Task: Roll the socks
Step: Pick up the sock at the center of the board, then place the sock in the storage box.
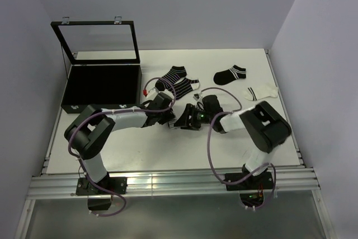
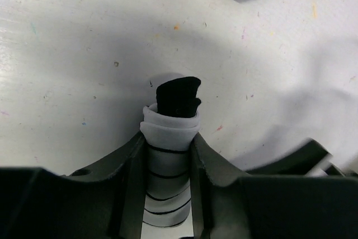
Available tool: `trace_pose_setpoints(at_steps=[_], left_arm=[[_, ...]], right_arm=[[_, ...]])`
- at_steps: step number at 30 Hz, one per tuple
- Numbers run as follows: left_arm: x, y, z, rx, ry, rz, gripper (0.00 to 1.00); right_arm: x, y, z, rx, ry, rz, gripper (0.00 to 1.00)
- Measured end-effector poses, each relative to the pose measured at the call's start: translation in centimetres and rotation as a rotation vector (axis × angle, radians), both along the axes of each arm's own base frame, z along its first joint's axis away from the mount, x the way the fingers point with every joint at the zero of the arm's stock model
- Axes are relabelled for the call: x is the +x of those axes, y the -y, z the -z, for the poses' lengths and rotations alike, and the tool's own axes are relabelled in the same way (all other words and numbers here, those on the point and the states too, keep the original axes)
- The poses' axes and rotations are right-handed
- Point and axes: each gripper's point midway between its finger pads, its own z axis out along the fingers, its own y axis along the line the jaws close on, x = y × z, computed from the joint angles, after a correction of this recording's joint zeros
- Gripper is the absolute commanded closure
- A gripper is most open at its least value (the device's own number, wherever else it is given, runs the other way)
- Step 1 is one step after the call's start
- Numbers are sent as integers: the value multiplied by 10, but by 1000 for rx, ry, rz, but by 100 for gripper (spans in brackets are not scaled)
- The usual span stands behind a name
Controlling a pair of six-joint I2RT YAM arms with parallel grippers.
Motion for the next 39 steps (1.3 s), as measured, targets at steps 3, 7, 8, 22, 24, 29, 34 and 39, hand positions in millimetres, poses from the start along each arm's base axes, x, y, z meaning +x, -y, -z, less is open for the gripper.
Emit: trace_pose_setpoints(at_steps=[3, 7, 8, 22, 24, 29, 34, 39], left_arm=[[0, 0, -1, 15, 2, 11, 100], [-2, -6, -3, 74, -12, 23, 100], [-3, -8, -4, 93, -18, 23, 100], [34, -110, -101, 292, 65, -123, 100], [52, -138, -128, 301, 115, -171, 100], [89, -230, -167, 374, 184, -265, 100], [114, -315, -170, 405, 166, -265, 100], [134, -385, -156, 438, 127, -250, 100]], right_arm=[[-7, 24, -5, -130, 60, 30, 33], [-10, 56, -34, -267, 202, 75, 30], [-11, 64, -40, -294, 232, 85, 29], [-16, 143, -205, -391, 689, 350, 0], [-17, 151, -222, -397, 729, 391, 0], [-20, 164, -235, -409, 772, 450, 0], [-19, 165, -234, -423, 774, 448, 0], [-15, 165, -225, -453, 770, 431, 0]])
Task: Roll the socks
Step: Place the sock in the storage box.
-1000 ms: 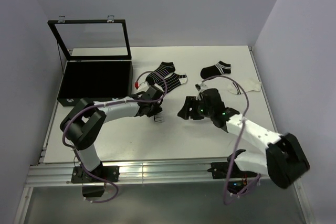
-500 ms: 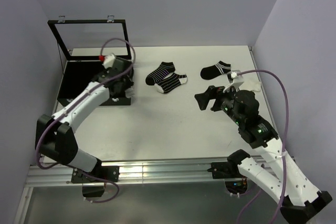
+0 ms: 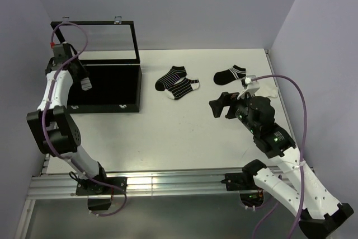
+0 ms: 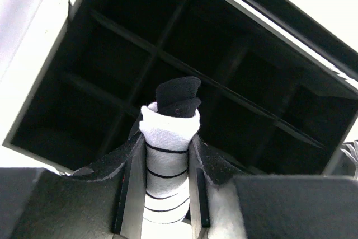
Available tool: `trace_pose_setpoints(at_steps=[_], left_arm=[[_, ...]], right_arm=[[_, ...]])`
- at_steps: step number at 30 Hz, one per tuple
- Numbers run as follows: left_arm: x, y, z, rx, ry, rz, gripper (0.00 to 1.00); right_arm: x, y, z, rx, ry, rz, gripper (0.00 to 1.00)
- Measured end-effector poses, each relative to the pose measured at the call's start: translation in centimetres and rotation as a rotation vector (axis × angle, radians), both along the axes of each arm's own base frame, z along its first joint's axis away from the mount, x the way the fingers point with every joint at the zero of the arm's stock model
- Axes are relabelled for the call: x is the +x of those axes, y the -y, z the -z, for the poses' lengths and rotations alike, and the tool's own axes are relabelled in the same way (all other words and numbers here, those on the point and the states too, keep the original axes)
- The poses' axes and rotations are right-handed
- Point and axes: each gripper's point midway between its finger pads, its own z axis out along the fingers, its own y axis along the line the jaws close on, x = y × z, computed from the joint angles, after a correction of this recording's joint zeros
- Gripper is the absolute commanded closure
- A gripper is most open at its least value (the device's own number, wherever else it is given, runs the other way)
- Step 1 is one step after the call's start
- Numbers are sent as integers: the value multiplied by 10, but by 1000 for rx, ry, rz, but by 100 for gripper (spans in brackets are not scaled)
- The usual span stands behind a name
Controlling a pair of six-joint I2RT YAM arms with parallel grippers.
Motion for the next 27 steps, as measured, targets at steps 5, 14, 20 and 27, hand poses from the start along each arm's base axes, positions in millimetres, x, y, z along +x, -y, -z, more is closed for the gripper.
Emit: trace_pose_setpoints(at_steps=[5, 14, 20, 27], left_arm=[[17, -34, 25, -24, -45, 50, 100], [26, -58, 62, -57, -90, -11, 100], [32, -70, 66, -52, -9, -143, 100], [34, -79, 75, -61, 41, -242, 100]], right_arm=[[6, 1, 11, -54, -13, 9, 0], [12, 6, 22, -117, -16, 27, 0], [16, 8, 30, -149, -29, 39, 0], [18, 10, 37, -168, -39, 46, 0]])
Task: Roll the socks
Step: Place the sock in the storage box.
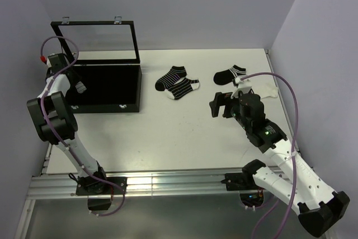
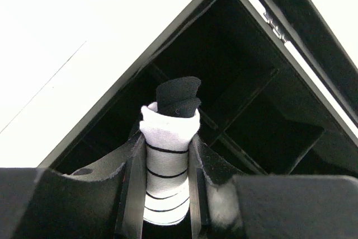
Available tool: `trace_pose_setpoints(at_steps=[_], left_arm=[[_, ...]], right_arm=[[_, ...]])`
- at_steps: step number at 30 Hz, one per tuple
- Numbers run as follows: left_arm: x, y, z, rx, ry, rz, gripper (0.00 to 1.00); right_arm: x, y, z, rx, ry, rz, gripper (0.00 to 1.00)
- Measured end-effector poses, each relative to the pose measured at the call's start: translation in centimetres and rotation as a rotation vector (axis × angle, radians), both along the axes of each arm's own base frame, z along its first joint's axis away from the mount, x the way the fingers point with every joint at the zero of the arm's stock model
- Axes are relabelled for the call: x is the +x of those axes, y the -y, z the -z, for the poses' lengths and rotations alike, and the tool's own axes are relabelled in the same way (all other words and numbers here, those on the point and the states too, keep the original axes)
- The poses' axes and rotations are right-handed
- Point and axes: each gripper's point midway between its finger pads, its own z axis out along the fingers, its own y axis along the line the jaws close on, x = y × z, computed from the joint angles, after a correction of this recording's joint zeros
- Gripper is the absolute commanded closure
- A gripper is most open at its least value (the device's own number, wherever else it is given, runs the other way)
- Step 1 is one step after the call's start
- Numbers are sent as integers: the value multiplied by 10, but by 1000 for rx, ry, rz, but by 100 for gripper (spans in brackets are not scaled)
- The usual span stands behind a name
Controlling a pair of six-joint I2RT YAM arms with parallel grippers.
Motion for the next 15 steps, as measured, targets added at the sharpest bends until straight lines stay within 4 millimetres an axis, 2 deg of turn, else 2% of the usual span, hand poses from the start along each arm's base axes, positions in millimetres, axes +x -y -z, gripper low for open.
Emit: trace_pose_setpoints(at_steps=[6, 15], left_arm=[[1, -4, 1, 12, 48, -39, 100], [9, -12, -19, 48, 136, -75, 100]], right_arm=[[1, 0, 1, -2, -1, 0, 1], [2, -1, 8, -12, -13, -2, 1]])
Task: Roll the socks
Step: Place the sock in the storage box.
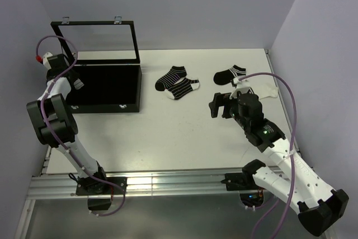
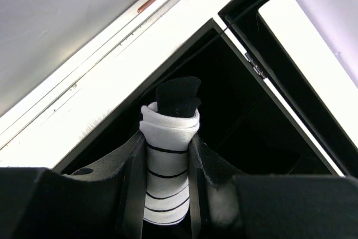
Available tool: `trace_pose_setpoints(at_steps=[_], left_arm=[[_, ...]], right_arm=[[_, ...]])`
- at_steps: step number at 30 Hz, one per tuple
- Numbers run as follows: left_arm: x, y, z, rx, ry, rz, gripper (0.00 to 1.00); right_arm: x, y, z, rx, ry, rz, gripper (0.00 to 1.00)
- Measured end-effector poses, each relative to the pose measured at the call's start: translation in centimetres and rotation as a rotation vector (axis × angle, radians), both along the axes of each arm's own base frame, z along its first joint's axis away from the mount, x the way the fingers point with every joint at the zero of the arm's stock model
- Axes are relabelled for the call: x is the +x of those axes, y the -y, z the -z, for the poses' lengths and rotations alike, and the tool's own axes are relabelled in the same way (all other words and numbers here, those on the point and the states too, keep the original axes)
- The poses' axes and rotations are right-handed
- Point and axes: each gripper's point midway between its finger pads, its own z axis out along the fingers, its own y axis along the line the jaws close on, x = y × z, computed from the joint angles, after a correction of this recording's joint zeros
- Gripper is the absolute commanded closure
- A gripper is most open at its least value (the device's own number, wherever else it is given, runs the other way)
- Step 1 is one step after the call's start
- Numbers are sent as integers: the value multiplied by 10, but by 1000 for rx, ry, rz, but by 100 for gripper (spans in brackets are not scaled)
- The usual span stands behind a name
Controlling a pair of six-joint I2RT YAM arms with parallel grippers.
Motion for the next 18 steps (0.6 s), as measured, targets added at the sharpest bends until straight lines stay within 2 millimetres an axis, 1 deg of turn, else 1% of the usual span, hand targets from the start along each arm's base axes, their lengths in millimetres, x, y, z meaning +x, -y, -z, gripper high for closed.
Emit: trace_pose_setpoints(at_steps=[7, 14, 18], left_arm=[[2, -2, -1, 7, 16, -6, 100], [-5, 4, 13, -5, -16, -1, 100], [-8, 12, 22, -15, -41, 10, 100]], right_arm=[[1, -1, 0, -3, 1, -2, 1], [2, -1, 3, -2, 4, -3, 1], [1, -1, 6, -6, 0, -6, 1]])
